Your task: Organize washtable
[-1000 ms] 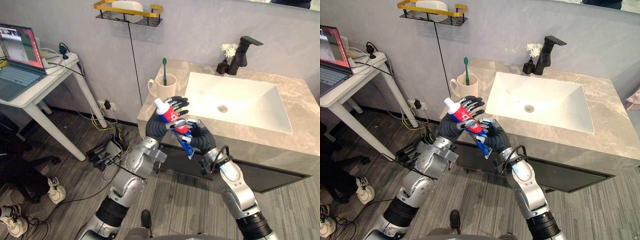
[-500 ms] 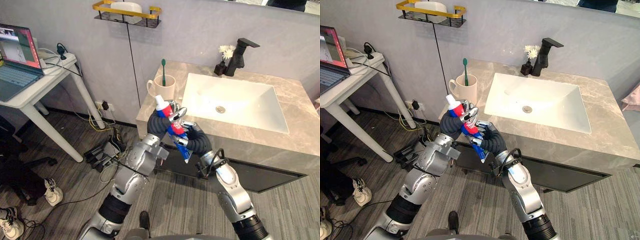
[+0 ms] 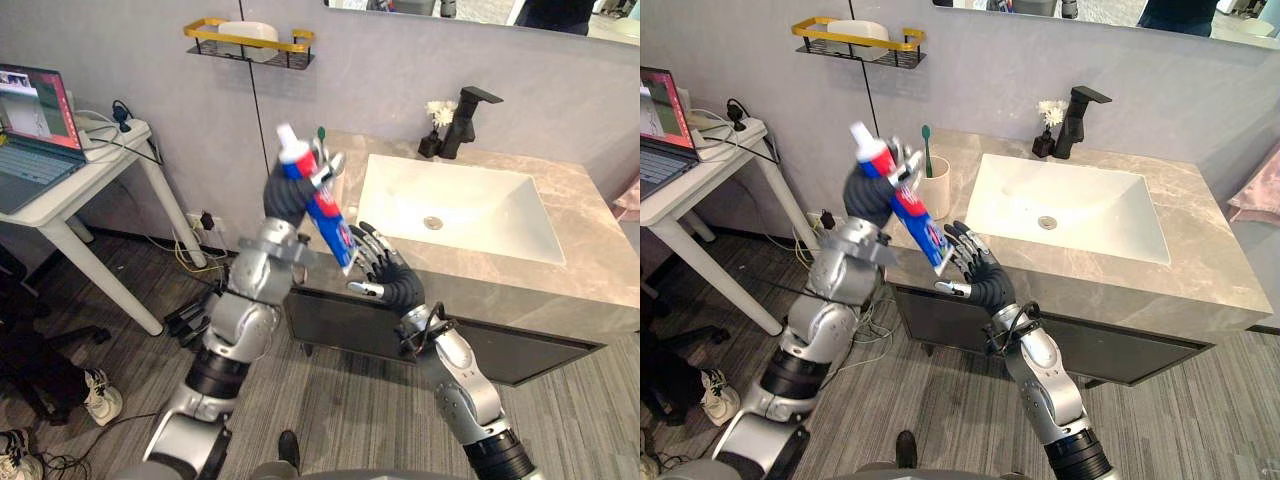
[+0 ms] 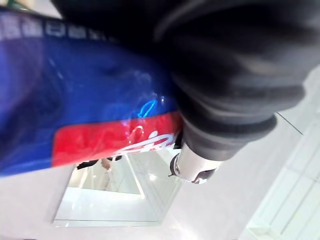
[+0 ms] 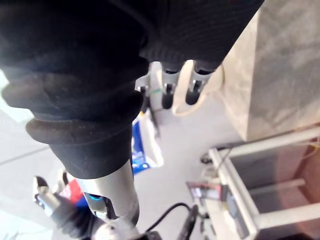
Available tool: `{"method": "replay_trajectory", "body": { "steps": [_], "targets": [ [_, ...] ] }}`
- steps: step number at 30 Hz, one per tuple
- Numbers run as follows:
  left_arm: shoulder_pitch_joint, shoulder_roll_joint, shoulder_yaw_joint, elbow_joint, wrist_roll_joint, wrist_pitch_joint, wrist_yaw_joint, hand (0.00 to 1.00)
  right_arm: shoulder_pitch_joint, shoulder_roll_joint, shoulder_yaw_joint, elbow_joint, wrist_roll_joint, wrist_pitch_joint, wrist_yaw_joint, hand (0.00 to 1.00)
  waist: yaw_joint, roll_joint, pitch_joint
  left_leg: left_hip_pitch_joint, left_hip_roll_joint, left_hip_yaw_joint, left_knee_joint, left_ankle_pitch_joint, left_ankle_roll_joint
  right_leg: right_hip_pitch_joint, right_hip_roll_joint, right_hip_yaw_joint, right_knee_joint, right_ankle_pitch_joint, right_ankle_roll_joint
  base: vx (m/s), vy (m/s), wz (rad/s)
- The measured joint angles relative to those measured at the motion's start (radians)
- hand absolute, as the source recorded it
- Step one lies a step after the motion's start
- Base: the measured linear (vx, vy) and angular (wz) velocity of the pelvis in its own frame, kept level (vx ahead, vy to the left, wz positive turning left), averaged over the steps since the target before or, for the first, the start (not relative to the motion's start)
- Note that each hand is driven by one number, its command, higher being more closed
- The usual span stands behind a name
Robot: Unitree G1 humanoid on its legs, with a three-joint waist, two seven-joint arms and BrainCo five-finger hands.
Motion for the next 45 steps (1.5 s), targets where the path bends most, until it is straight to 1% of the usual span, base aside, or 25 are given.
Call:
{"method": "replay_trajectory", "body": {
  "steps": [1, 4, 5, 7, 8, 9, 10, 11, 13, 14, 17, 18, 20, 22, 24, 26, 28, 30, 34, 39, 42, 43, 45],
  "targets": [
    [-0.02, 0.014, 0.001, 0.015, 0.006, 0.0, 0.002, 1.0, 0.006, 0.0, 0.004, 0.0, 0.001, 0.0, 0.001, 0.0, -0.003, 0.0, 0.0, 0.0, 0.0, 0.0, 0.0, 0.0, 0.0, 0.0, 0.0, 0.0, 0.0, 0.0, 0.0, 0.0, 0.0, 0.0],
    [-0.16, 0.082, 0.003, 0.133, 0.058, -0.002, 0.022, 1.0, 0.07, -0.002, 0.03, 0.0, 0.02, 0.005, 0.039, 0.0, -0.016, -0.001, 0.0, 0.0, 0.0, 0.003, 0.0, 0.0, 0.0, -0.003, -0.001, 0.004, 0.002, 0.001, -0.002, 0.0, 0.004, -0.03],
    [-0.228, 0.113, 0.008, 0.181, 0.088, -0.002, 0.038, 1.0, 0.106, -0.009, 0.056, 0.0, 0.03, 0.011, 0.047, 0.0, -0.02, -0.001, -0.001, -0.003, 0.001, 0.009, 0.0, 0.0, 0.0, -0.012, -0.001, 0.012, 0.005, 0.001, -0.002, 0.0, 0.007, -0.12],
    [-0.284, 0.125, 0.028, 0.206, 0.113, -0.007, 0.051, 1.0, 0.139, -0.015, 0.074, 0.0, 0.032, 0.022, 0.065, 0.0, -0.026, -0.001, -0.002, -0.013, 0.002, 0.012, 0.0, 0.0, 0.0, -0.025, 0.0, 0.016, 0.008, 0.002, -0.003, 0.0, 0.003, -0.07],
    [-0.315, 0.134, 0.04, 0.212, 0.136, -0.017, 0.068, 1.0, 0.161, -0.021, 0.093, 0.0, 0.032, 0.025, 0.071, 0.0, -0.036, -0.002, -0.003, -0.02, 0.002, 0.012, 0.0, 0.0, 0.0, -0.032, 0.0, 0.017, 0.008, 0.003, -0.004, 0.0, 0.0, 0.0],
    [-0.329, 0.139, 0.041, 0.213, 0.145, -0.024, 0.077, 1.0, 0.172, -0.021, 0.101, 0.0, 0.032, 0.026, 0.076, 0.0, -0.041, -0.003, -0.003, -0.022, 0.002, 0.012, 0.0, 0.001, 0.001, -0.035, 0.0, 0.017, 0.008, 0.003, -0.004, 0.0, 0.0, 0.0],
    [-0.349, 0.14, 0.04, 0.214, 0.179, -0.033, 0.094, 1.0, 0.195, -0.022, 0.115, 0.0, 0.033, 0.026, 0.082, 0.0, -0.045, -0.004, -0.004, -0.025, 0.002, 0.013, 0.0, 0.003, 0.004, -0.039, 0.0, 0.019, 0.007, 0.004, -0.005, 0.03, 0.0, -0.05],
    [-0.356, 0.14, 0.04, 0.214, 0.209, -0.043, 0.107, 1.0, 0.207, -0.024, 0.128, 0.001, 0.033, 0.026, 0.085, 0.0, -0.046, -0.006, -0.005, -0.025, 0.002, 0.018, 0.0, 0.003, 0.005, -0.042, 0.0, 0.022, 0.007, 0.004, -0.005, 0.04, -0.001, -0.1],
    [-0.367, 0.139, 0.041, 0.214, 0.275, -0.048, 0.137, 1.0, 0.228, -0.025, 0.137, 0.001, 0.036, 0.026, 0.088, 0.0, -0.046, -0.009, -0.007, -0.032, 0.006, 0.027, 0.0, 0.004, 0.005, -0.054, 0.003, 0.032, 0.007, 0.005, -0.006, 0.03, -0.008, -0.15],
    [-0.368, 0.14, 0.042, 0.214, 0.318, -0.053, 0.165, 1.0, 0.24, -0.026, 0.139, 0.001, 0.039, 0.025, 0.088, 0.0, -0.045, -0.011, -0.009, -0.037, 0.01, 0.034, 0.0, 0.004, 0.005, -0.063, 0.007, 0.041, 0.005, 0.008, -0.009, 0.02, -0.019, -0.17],
    [-0.37, 0.14, 0.052, 0.214, 0.379, -0.067, 0.213, 1.0, 0.274, -0.026, 0.144, 0.001, 0.042, 0.024, 0.088, 0.0, -0.05, -0.02, -0.011, -0.053, 0.019, 0.039, 0.0, 0.004, 0.005, -0.078, 0.018, 0.047, -0.006, 0.015, -0.013, 0.02, -0.019, -0.1],
    [-0.37, 0.14, 0.073, 0.214, 0.392, -0.068, 0.232, 1.0, 0.286, -0.029, 0.146, 0.001, 0.046, 0.024, 0.088, 0.0, -0.051, -0.02, -0.011, -0.059, 0.022, 0.046, 0.0, 0.004, 0.005, -0.088, 0.021, 0.053, -0.007, 0.018, -0.014, 0.02, -0.013, -0.14],
    [-0.375, 0.14, 0.102, 0.215, 0.392, -0.077, 0.262, 1.0, 0.305, -0.034, 0.146, 0.002, 0.051, 0.018, 0.087, 0.0, -0.053, -0.022, -0.011, -0.068, 0.025, 0.054, 0.001, 0.004, 0.005, -0.102, 0.023, 0.064, -0.009, 0.023, -0.012, 0.02, -0.007, -0.17],
    [-0.388, 0.14, 0.117, 0.221, 0.392, -0.085, 0.285, 1.0, 0.309, -0.036, 0.154, 0.022, 0.052, 0.009, 0.086, 0.0, -0.056, -0.032, -0.009, -0.068, 0.028, 0.064, 0.001, 0.004, 0.005, -0.105, 0.027, 0.074, -0.013, 0.03, -0.012, 0.03, -0.007, -0.14],
    [-0.414, 0.143, 0.118, 0.226, 0.392, -0.088, 0.303, 1.0, 0.315, -0.036, 0.165, 0.03, 0.053, 0.002, 0.086, 0.0, -0.069, -0.049, -0.004, -0.07, 0.032, 0.065, 0.001, 0.004, 0.005, -0.105, 0.031, 0.075, -0.021, 0.032, -0.013, 0.01, -0.003, -0.02],
    [-0.432, 0.146, 0.118, 0.232, 0.392, -0.097, 0.307, 1.0, 0.317, -0.035, 0.165, 0.03, 0.052, -0.003, 0.086, 0.0, -0.073, -0.061, 0.003, -0.073, 0.035, 0.069, 0.0, 0.004, 0.005, -0.109, 0.034, 0.078, -0.026, 0.033, -0.019, 0.0, -0.004, -0.06],
    [-0.434, 0.151, 0.118, 0.236, 0.392, -0.107, 0.316, 1.0, 0.317, -0.035, 0.165, 0.03, 0.052, -0.007, 0.086, 0.0, -0.073, -0.063, 0.004, -0.081, 0.035, 0.079, 0.0, 0.002, 0.003, -0.124, 0.034, 0.088, -0.024, 0.034, -0.021, 0.0, 0.003, -0.12],
    [-0.434, 0.151, 0.118, 0.241, 0.392, -0.107, 0.324, 1.0, 0.317, -0.036, 0.165, 0.03, 0.052, -0.008, 0.086, 0.0, -0.073, -0.065, 0.01, -0.088, 0.036, 0.087, 0.001, 0.004, 0.005, -0.136, 0.034, 0.097, -0.023, 0.037, -0.024, 0.02, 0.008, -0.12],
    [-0.436, 0.151, 0.118, 0.252, 0.392, -0.107, 0.333, 1.0, 0.32, -0.036, 0.165, 0.03, 0.05, -0.011, 0.084, 0.0, -0.078, -0.078, 0.045, -0.09, 0.036, 0.09, 0.006, 0.004, 0.005, -0.14, 0.034, 0.099, -0.022, 0.039, -0.023, 0.02, 0.006, -0.03],
    [-0.5, 0.151, 0.116, 0.304, 0.394, -0.106, 0.349, 1.0, 0.321, -0.035, 0.167, 0.03, 0.049, -0.015, 0.082, 0.0, -0.076, -0.091, 0.09, -0.105, 0.035, 0.093, 0.007, 0.004, 0.006, -0.157, 0.034, 0.102, -0.023, 0.044, -0.021, 0.03, 0.006, -0.01],
    [-0.539, 0.152, 0.116, 0.317, 0.407, -0.107, 0.359, 1.0, 0.311, -0.04, 0.174, 0.03, 0.049, -0.025, 0.079, 0.0, -0.076, -0.105, 0.112, -0.119, 0.038, 0.099, 0.006, 0.001, 0.001, -0.175, 0.035, 0.109, -0.03, 0.045, -0.024, 0.03, 0.0, -0.07],
    [-0.555, 0.154, 0.116, 0.333, 0.409, -0.107, 0.367, 1.0, 0.301, -0.04, 0.174, 0.03, 0.049, -0.027, 0.077, 0.0, -0.077, -0.112, 0.125, -0.119, 0.039, 0.103, 0.007, 0.004, 0.005, -0.174, 0.037, 0.113, -0.034, 0.052, -0.029, 0.04, -0.002, -0.12],
    [-0.562, 0.165, 0.116, 0.355, 0.409, -0.106, 0.369, 1.0, 0.292, -0.04, 0.174, 0.03, 0.049, -0.034, 0.076, 0.0, -0.077, -0.123, 0.133, -0.12, 0.041, 0.113, 0.007, 0.003, 0.004, -0.175, 0.041, 0.125, -0.048, 0.069, -0.025, 0.05, -0.005, -0.17]
  ]
}}
